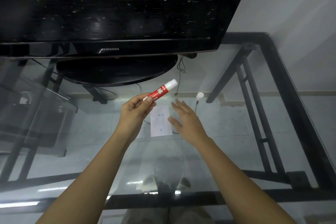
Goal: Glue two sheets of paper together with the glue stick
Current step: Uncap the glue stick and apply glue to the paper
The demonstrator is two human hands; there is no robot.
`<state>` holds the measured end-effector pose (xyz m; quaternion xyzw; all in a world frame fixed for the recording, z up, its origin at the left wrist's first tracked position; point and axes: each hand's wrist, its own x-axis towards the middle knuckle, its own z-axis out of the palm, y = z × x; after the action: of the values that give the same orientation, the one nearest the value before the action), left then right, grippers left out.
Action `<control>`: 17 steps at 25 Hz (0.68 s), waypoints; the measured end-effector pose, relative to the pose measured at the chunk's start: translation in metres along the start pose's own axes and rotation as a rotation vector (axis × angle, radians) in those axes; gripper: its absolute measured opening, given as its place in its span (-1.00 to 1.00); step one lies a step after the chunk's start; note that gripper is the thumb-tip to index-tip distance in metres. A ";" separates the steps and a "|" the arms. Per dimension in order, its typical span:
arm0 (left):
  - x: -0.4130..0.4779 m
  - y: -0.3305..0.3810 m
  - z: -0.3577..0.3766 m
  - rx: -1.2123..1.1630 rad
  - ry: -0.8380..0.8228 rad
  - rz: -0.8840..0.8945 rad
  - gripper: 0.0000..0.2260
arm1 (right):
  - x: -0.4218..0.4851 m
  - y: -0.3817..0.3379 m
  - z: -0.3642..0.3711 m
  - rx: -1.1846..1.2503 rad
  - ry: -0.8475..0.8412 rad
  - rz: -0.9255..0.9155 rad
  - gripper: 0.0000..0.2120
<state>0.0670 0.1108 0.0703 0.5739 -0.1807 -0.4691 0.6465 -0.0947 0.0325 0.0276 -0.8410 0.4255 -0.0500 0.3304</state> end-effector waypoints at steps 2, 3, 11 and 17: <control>-0.002 -0.002 -0.009 -0.009 0.036 -0.019 -0.74 | -0.001 0.010 0.019 -0.217 -0.107 -0.081 -0.44; -0.003 -0.003 -0.012 -0.015 0.046 -0.025 -0.73 | -0.001 0.013 0.026 -0.279 -0.132 -0.118 -0.44; -0.012 -0.017 -0.032 -0.064 0.034 -0.080 -0.78 | -0.040 0.041 0.039 -0.339 -0.117 -0.096 -0.44; -0.014 -0.037 -0.027 -0.335 0.154 -0.305 -0.85 | -0.054 0.048 0.038 -0.121 -0.078 -0.081 -0.51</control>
<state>0.0660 0.1419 0.0331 0.5133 0.0381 -0.5395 0.6663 -0.1475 0.0729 -0.0200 -0.8772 0.3803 -0.0045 0.2929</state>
